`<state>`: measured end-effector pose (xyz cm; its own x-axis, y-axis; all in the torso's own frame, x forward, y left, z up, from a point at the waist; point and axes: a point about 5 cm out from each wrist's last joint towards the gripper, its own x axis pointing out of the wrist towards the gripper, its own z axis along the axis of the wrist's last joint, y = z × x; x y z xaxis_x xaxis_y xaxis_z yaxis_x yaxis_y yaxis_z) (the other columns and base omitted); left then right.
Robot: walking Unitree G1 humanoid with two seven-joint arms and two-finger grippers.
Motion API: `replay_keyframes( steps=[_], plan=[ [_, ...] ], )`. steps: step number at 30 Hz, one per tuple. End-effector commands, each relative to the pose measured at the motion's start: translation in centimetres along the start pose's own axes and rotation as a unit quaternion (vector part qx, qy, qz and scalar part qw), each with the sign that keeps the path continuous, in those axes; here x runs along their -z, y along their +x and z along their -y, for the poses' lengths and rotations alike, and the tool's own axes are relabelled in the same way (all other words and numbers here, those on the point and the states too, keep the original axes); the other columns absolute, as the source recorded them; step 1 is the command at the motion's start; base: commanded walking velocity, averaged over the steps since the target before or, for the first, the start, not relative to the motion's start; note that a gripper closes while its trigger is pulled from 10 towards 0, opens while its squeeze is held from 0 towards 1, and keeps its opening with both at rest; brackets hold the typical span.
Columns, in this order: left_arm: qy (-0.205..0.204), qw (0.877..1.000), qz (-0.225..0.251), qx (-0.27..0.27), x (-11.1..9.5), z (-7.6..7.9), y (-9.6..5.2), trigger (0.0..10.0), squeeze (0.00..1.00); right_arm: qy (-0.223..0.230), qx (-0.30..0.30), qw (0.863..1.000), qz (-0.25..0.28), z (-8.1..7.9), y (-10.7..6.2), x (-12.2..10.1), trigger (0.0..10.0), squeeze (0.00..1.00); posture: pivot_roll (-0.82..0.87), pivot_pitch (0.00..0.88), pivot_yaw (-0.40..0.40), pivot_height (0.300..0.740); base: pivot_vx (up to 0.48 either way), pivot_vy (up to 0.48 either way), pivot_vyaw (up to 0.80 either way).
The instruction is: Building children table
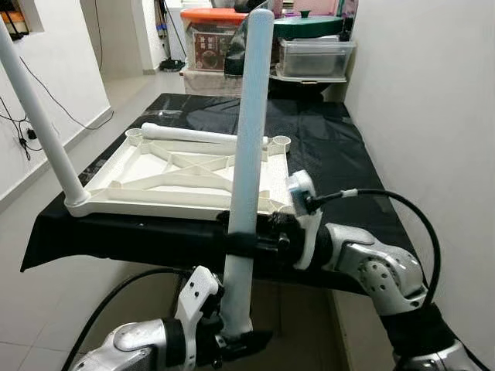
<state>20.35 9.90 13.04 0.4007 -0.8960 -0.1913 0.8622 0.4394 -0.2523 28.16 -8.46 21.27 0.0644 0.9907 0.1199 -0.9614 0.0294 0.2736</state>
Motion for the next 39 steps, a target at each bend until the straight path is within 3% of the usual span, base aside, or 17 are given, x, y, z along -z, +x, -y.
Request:
replay_keyframes(
  steps=[1,22,23,39],
  plan=[
    [-0.004,1.000,-0.009,0.016,0.2,0.4,-0.2,10.0,0.00,0.004,-0.023,1.000,-0.017,-0.6,0.3,0.5,10.0,0.00,0.03,0.000,-0.026,0.740,0.000,0.000,0.00],
    [-0.018,0.998,-0.030,0.048,0.7,1.3,-0.8,10.0,0.00,0.008,-0.047,0.998,-0.052,-1.2,0.4,1.2,10.0,0.00,0.03,0.000,-0.020,0.740,0.000,0.000,0.00],
    [-0.020,0.998,-0.030,0.048,0.7,1.3,-0.8,10.0,0.00,0.010,-0.048,0.998,-0.051,-1.2,0.3,1.2,0.0,0.00,0.03,0.000,-0.017,0.740,0.000,0.000,0.00],
    [-0.027,0.997,-0.049,0.045,1.3,1.2,-0.8,10.0,0.00,0.021,-0.060,0.997,-0.045,-1.6,0.2,1.2,0.0,0.00,0.02,0.000,-0.018,0.740,0.000,0.000,0.00]
  ],
)
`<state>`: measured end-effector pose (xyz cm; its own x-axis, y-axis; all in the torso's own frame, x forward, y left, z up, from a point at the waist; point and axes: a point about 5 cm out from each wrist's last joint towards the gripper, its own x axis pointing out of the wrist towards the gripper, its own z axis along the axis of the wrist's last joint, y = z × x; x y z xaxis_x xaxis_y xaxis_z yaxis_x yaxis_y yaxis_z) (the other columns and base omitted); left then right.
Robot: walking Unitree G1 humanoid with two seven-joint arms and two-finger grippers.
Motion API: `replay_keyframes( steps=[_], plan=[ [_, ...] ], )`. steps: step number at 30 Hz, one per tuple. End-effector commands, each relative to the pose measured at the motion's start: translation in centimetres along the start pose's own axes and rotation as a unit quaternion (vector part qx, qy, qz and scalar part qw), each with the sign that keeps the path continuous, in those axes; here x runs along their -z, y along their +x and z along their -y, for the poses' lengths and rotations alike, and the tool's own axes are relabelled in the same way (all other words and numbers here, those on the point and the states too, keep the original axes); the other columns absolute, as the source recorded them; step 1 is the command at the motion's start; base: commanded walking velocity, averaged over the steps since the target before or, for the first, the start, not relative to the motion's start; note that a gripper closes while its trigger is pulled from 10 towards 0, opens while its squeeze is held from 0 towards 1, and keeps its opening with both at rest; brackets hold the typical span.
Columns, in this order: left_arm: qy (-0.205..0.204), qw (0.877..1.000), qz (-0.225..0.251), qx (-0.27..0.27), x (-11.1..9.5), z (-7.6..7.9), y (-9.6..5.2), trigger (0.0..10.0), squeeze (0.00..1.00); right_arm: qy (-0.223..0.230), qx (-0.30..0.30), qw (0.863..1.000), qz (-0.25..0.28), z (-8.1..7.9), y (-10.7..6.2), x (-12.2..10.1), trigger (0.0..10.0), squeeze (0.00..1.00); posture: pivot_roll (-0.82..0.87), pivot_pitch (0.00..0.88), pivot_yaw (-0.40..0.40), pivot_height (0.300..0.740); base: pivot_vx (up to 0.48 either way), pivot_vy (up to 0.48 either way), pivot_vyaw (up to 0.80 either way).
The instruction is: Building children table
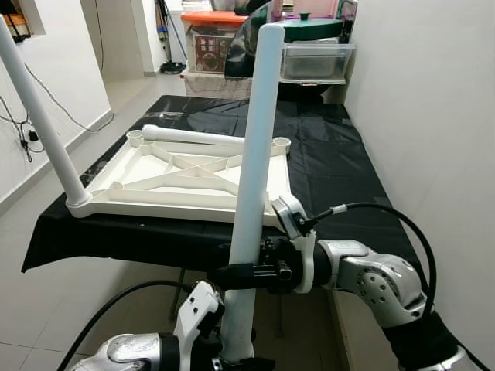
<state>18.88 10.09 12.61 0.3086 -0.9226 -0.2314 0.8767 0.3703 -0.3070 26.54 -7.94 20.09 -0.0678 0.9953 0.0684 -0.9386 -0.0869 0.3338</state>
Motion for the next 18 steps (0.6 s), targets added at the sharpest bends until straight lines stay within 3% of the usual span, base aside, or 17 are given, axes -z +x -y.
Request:
replay_keyframes(
  steps=[1,8,17,18],
  plan=[
    [-0.005,1.000,-0.007,-0.009,0.4,-0.1,0.0,10.0,1.00,-0.015,-0.004,1.000,0.000,-0.4,-0.1,-0.4,0.0,0.00,0.02,0.000,-0.017,0.740,0.000,0.000,0.00],
    [0.000,0.999,0.020,-0.044,-0.1,-1.0,-0.1,10.0,1.00,-0.017,0.001,1.000,0.005,-0.3,-0.4,-0.7,0.0,0.00,0.03,0.000,-0.020,0.740,0.000,0.000,0.00],
    [0.010,0.998,0.005,-0.065,0.4,-1.1,-0.2,10.0,1.00,-0.026,0.030,0.999,0.019,0.4,-1.1,-1.2,0.0,0.00,0.03,0.000,-0.024,0.740,0.000,0.000,0.00],
    [0.006,0.997,0.004,-0.072,0.6,-1.1,-0.2,10.0,0.00,-0.032,0.056,0.997,0.029,0.9,-1.7,-1.6,0.0,0.00,0.03,0.000,-0.026,0.740,0.000,0.000,0.00]
  ],
)
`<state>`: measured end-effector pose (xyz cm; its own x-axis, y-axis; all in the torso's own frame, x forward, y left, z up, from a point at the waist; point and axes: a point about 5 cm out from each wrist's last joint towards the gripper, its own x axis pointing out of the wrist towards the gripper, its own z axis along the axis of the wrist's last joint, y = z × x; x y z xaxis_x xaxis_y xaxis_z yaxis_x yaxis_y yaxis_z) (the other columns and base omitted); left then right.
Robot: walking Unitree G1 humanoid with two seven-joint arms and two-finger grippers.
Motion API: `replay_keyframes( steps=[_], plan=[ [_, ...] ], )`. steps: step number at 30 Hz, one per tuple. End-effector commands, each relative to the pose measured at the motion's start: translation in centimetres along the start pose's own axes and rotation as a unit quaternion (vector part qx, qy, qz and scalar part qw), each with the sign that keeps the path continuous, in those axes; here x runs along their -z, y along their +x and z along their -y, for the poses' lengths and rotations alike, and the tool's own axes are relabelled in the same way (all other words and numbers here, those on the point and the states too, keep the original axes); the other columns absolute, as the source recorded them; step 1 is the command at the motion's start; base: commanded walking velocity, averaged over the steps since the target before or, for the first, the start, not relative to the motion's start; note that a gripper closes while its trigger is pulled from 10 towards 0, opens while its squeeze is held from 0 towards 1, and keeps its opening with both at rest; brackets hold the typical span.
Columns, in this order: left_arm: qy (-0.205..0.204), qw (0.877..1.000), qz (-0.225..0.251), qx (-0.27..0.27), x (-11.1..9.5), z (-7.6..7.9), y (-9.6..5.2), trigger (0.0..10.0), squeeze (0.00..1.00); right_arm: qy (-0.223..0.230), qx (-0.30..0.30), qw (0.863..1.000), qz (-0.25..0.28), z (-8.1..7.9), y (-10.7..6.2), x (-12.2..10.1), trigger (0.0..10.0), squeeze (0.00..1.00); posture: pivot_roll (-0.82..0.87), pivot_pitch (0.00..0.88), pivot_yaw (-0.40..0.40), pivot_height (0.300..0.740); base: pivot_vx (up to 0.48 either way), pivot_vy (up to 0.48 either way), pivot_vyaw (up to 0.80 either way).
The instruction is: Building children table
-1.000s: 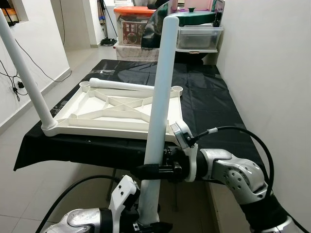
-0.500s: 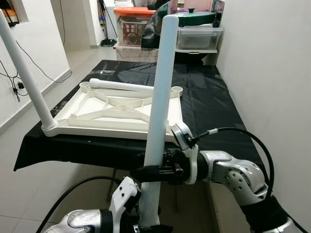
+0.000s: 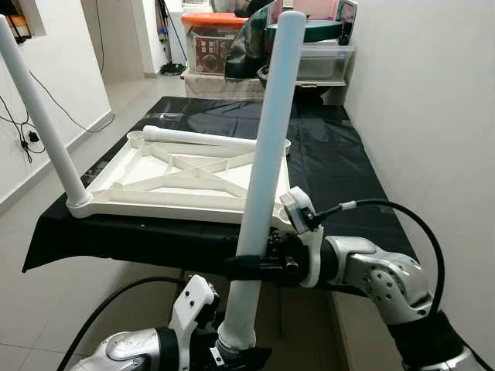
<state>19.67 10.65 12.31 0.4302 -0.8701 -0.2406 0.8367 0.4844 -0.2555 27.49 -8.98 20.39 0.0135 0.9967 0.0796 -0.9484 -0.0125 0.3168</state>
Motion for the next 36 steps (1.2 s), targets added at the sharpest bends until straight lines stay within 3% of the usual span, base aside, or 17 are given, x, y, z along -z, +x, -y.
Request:
replay_keyframes(
  steps=[1,3,5,6,7,9,10,11,12,13,15,16,17,18,22,26,36],
  plan=[
    [-0.013,1.000,-0.008,-0.020,0.9,-0.1,0.0,10.0,0.00,-0.031,0.062,0.997,0.024,1.2,-1.7,-1.5,0.0,0.00,0.03,0.000,-0.026,0.740,0.000,0.000,0.00],
    [-0.023,0.998,0.001,-0.051,1.3,-0.2,-0.1,10.0,0.00,-0.054,0.147,0.987,0.045,2.8,-3.8,-2.5,0.0,0.00,0.03,0.000,-0.022,0.740,0.000,0.000,0.00],
    [-0.023,0.998,0.001,-0.051,1.3,-0.2,-0.1,10.0,0.00,-0.054,0.147,0.987,0.045,2.8,-3.8,-2.5,0.0,0.00,0.03,0.000,-0.022,0.740,0.000,0.000,0.00],
    [-0.026,0.997,0.008,-0.074,1.5,-0.5,-0.2,10.0,0.00,-0.066,0.196,0.977,0.058,3.7,-5.0,-3.0,0.0,0.00,0.03,0.000,-0.025,0.740,0.000,0.000,0.00],
    [-0.026,0.997,0.008,-0.074,1.5,-0.5,-0.2,10.0,0.00,-0.066,0.196,0.977,0.058,3.7,-5.0,-3.0,0.0,0.00,0.03,0.000,-0.025,0.740,0.000,0.000,0.00],
    [-0.025,0.991,0.032,-0.127,1.3,-1.2,-0.3,10.0,0.00,-0.101,0.299,0.944,0.101,5.0,-6.9,-4.4,0.0,0.00,0.03,0.000,-0.024,0.740,0.000,0.000,0.00],
    [-0.025,0.991,0.032,-0.127,1.3,-1.2,-0.3,10.0,0.00,-0.101,0.299,0.944,0.101,5.0,-6.9,-4.4,0.0,0.00,0.03,0.000,-0.024,0.740,0.000,0.000,0.00],
    [-0.018,0.985,0.049,-0.165,1.1,-1.8,-0.2,10.0,0.00,-0.114,0.358,0.918,0.129,5.6,-7.8,-5.2,0.0,0.00,0.03,0.000,-0.022,0.740,0.000,0.000,0.00],
    [-0.018,0.985,0.049,-0.165,1.1,-1.8,-0.2,10.0,0.00,-0.114,0.358,0.918,0.129,5.6,-7.8,-5.2,0.0,0.00,0.03,0.000,-0.022,0.740,0.000,0.000,0.00],
    [-0.010,0.975,0.074,-0.212,0.5,-2.5,-0.2,10.0,0.00,-0.136,0.426,0.881,0.155,6.1,-8.4,-5.9,0.0,0.00,0.03,0.000,-0.018,0.740,0.000,0.000,0.00],
    [-0.001,0.957,0.105,-0.269,-0.3,-3.3,-0.4,10.0,0.00,-0.167,0.493,0.835,0.181,6.2,-8.7,-6.5,0.0,0.00,0.02,0.000,-0.016,0.740,0.000,0.000,0.00],
    [-0.001,0.957,0.105,-0.269,-0.3,-3.3,-0.4,10.0,0.00,-0.167,0.493,0.835,0.181,6.2,-8.7,-6.5,0.0,0.00,0.02,0.000,-0.016,0.740,0.000,0.000,0.00],
    [0.002,0.950,0.119,-0.289,-0.7,-3.6,-0.4,10.0,0.00,-0.173,0.506,0.823,0.192,6.0,-8.2,-6.5,10.0,0.00,0.03,0.000,-0.014,0.740,0.000,0.000,0.00],
    [0.002,0.950,0.119,-0.289,-0.7,-3.6,-0.4,10.0,0.00,-0.173,0.506,0.823,0.192,6.0,-8.2,-6.5,10.0,0.00,0.03,0.000,-0.014,0.740,0.000,0.000,0.00],
    [0.012,0.938,0.135,-0.319,-1.4,-4.0,-0.4,10.0,0.00,-0.210,0.524,0.798,0.211,5.6,-7.1,-6.4,10.0,0.00,0.03,0.000,-0.016,0.740,0.000,0.000,0.00],
    [0.020,0.931,0.147,-0.334,-1.7,-4.1,-0.3,10.0,0.00,-0.213,0.551,0.772,0.236,5.4,-5.9,-5.5,10.0,0.00,0.03,0.000,-0.019,0.740,0.000,0.000,0.00],
    [0.013,0.907,0.161,-0.390,-1.7,-5.3,-1.0,10.0,0.00,-0.231,0.545,0.777,0.214,5.5,-4.3,-4.3,10.0,0.00,0.03,0.000,-0.028,0.740,0.049,-0.297,0.00]
  ],
)
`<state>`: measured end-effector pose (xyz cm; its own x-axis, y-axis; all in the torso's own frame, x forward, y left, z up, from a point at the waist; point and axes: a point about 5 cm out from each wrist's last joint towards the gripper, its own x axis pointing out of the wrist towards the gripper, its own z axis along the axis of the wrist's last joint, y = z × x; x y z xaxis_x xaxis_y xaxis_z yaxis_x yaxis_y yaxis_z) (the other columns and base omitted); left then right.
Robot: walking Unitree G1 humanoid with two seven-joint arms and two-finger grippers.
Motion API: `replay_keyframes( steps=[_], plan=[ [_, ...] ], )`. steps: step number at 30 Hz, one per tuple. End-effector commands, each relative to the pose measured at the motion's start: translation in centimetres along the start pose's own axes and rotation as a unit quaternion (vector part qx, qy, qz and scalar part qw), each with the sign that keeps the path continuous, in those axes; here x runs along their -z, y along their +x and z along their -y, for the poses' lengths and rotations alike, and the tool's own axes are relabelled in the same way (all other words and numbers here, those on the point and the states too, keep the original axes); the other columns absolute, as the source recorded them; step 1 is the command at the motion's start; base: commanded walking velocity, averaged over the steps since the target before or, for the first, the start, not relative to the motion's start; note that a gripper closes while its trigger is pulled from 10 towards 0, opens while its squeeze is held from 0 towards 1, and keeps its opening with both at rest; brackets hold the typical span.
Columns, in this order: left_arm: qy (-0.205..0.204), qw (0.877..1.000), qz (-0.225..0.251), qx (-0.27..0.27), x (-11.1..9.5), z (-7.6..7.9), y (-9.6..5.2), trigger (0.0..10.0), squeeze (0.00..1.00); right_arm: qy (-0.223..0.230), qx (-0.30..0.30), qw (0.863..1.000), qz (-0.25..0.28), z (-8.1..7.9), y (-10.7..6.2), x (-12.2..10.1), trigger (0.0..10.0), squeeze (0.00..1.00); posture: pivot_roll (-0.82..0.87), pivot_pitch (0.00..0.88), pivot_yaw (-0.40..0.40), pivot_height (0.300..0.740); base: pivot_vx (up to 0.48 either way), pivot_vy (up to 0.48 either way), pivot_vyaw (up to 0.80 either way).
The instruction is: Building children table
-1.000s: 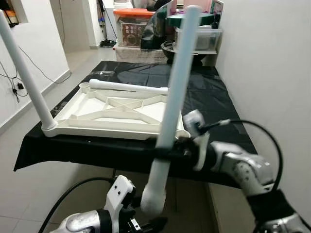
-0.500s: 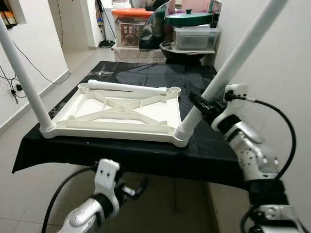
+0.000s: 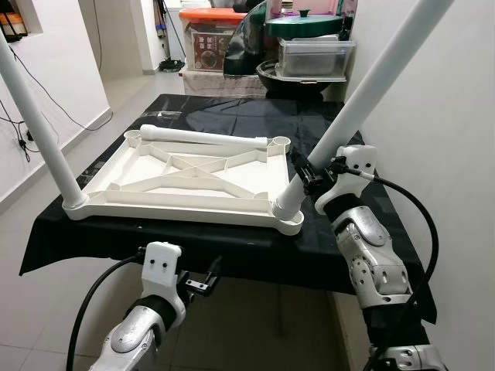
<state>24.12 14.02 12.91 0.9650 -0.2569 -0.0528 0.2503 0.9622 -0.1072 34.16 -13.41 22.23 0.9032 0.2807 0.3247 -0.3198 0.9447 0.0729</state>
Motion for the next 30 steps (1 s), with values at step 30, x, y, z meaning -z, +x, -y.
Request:
replay_keyframes(
  steps=[30],
  plan=[
    [-0.016,0.998,0.029,-0.050,-0.9,-0.4,0.7,10.0,0.00,-0.024,-0.028,0.999,0.033,-1.5,0.4,-0.5,10.0,0.00,0.03,0.000,-0.035,0.740,0.065,-0.067,0.09]
  ],
)
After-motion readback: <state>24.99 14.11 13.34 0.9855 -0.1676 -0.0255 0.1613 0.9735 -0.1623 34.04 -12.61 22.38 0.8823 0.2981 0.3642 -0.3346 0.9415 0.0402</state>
